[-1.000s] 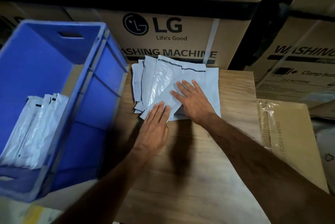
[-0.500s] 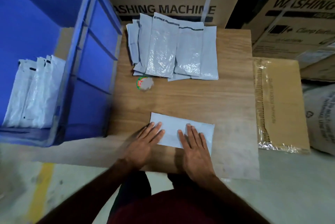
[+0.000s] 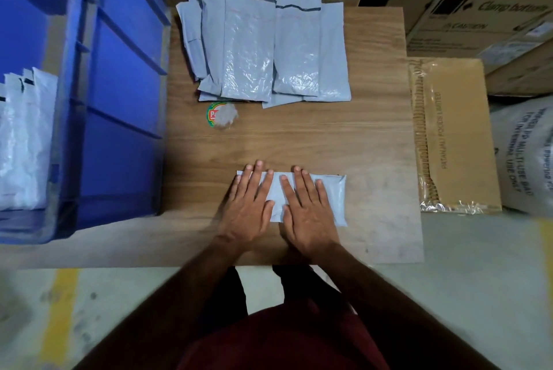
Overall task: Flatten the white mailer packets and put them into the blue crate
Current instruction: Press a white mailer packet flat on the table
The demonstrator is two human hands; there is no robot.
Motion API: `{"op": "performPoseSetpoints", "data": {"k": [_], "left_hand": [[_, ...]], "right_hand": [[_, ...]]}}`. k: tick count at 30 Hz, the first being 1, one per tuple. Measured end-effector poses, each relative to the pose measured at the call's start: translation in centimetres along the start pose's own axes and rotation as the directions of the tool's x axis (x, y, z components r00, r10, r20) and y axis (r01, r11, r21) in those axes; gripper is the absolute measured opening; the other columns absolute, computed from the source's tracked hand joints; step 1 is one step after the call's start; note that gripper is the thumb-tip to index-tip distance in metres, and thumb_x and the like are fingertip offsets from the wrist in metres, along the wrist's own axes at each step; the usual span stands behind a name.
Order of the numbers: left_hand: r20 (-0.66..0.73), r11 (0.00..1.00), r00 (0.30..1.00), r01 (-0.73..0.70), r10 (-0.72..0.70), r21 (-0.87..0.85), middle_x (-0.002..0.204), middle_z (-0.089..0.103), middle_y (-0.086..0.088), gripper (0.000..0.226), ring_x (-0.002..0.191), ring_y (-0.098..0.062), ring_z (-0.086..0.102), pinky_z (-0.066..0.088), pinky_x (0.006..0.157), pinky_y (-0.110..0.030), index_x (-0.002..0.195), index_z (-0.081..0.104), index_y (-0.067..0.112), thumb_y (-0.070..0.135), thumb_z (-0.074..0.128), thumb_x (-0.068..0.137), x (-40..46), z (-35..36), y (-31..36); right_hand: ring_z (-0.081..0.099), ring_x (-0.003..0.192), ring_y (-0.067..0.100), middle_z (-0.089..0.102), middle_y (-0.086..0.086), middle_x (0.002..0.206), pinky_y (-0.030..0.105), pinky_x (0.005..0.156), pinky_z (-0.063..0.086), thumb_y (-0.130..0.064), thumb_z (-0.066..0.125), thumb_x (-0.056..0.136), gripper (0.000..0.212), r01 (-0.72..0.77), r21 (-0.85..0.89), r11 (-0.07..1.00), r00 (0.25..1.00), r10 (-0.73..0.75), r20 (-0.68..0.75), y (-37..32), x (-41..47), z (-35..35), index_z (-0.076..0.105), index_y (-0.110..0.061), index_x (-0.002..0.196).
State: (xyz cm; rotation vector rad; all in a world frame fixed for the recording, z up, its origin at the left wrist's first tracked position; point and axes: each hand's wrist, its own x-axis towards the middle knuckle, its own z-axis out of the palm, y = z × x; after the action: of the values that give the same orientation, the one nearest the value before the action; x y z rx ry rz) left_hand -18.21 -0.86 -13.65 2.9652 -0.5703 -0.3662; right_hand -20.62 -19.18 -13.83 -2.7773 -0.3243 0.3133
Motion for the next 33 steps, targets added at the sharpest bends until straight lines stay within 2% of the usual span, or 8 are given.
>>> {"op": "performPoseSetpoints", "data": {"k": [6,9,11,17,19,23,29,33], "left_hand": [[-0.055,0.992,0.993,0.103,-0.107,-0.076,0.165,0.021,-0.023,0.069,0.153,-0.037,0.021,0.017,0.123,-0.05,0.157,0.03,0.003,0.04,0.033,0.099,-0.1,-0.5,1.7],[-0.088,0.997,0.995,-0.054,0.049,-0.061,0.167,0.015,-0.02,0.069,0.155,-0.035,0.012,0.019,0.124,-0.053,0.159,0.023,0.003,0.038,0.037,0.101,-0.3,0.0,2.4],[-0.064,0.987,0.987,-0.154,0.15,-0.046,0.168,0.012,-0.017,0.067,0.156,-0.033,0.01,0.023,0.122,-0.053,0.16,0.021,0.008,0.038,0.037,0.102,-0.4,0.4,2.3],[-0.057,0.994,0.994,-0.093,0.09,-0.051,0.168,0.011,-0.017,0.069,0.156,-0.033,0.01,0.02,0.124,-0.052,0.16,0.021,0.007,0.036,0.038,0.1,-0.5,0.5,3.2],[-0.075,0.99,0.989,-0.133,0.13,-0.04,0.168,0.01,-0.019,0.07,0.156,-0.033,0.01,0.021,0.124,-0.052,0.16,0.019,0.002,0.034,0.036,0.1,-0.1,0.3,3.9],[-0.052,0.958,0.957,-0.286,0.285,0.002,0.169,0.008,-0.018,0.068,0.157,-0.032,0.006,0.02,0.124,-0.051,0.16,0.016,0.003,0.032,0.035,0.101,1.0,0.5,5.2],[-0.033,0.971,0.971,-0.237,0.237,0.012,0.169,0.004,-0.016,0.071,0.157,-0.031,0.004,0.018,0.124,-0.051,0.161,0.014,0.006,0.033,0.037,0.1,1.0,0.8,5.7],[-0.04,0.969,0.969,-0.245,0.244,-0.013,0.168,0.006,-0.02,0.071,0.156,-0.034,0.005,0.017,0.124,-0.053,0.161,0.015,0.005,0.03,0.034,0.097,1.6,0.5,7.2]], "right_hand": [[-0.002,0.158,0.023,0.002,0.011,0.171,0.049,0.127,0.007,-0.029,0.042,0.101,0.068,0.007,0.051,0.999,0.999,-0.006,-0.032,0.2,-0.2,-0.6,0.016,-0.017,0.163],[-0.003,0.158,0.027,0.003,0.015,0.17,0.052,0.127,0.003,-0.027,0.04,0.101,0.067,-0.088,0.053,0.995,0.992,0.092,-0.084,1.8,-1.1,-1.4,0.016,-0.015,0.163],[-0.002,0.158,0.028,0.004,0.015,0.17,0.056,0.125,0.007,-0.027,0.038,0.102,0.066,-0.113,0.022,0.993,0.99,0.114,-0.085,2.8,-1.7,-1.3,0.017,-0.015,0.163],[-0.004,0.158,0.025,0.001,0.011,0.171,0.056,0.124,0.011,-0.033,0.03,0.105,0.063,-0.05,0.013,0.999,0.998,0.051,-0.036,3.7,-1.6,-1.1,0.013,-0.016,0.163],[-0.004,0.158,0.024,0.002,0.011,0.171,0.055,0.125,0.01,-0.031,0.033,0.104,0.064,-0.043,0.057,0.997,0.998,0.045,-0.043,3.8,-1.7,-1.2,0.015,-0.016,0.163],[-0.005,0.158,0.024,0.002,0.012,0.17,0.052,0.126,0.007,-0.026,0.032,0.102,0.065,-0.097,0.145,0.985,0.989,0.112,-0.096,4.7,-2.6,-1.2,0.014,-0.011,0.163],[-0.004,0.158,0.022,0.002,0.009,0.171,0.05,0.127,0.007,-0.024,0.035,0.104,0.063,-0.083,0.173,0.981,0.989,0.102,-0.103,5.4,-2.9,-1.2,0.013,-0.013,0.163],[0.0,0.158,0.021,0.005,0.01,0.171,0.05,0.127,0.004,-0.028,0.031,0.106,0.062,-0.17,0.223,0.96,0.969,0.204,-0.14,6.7,-3.5,-1.4,0.015,-0.009,0.162]]}}
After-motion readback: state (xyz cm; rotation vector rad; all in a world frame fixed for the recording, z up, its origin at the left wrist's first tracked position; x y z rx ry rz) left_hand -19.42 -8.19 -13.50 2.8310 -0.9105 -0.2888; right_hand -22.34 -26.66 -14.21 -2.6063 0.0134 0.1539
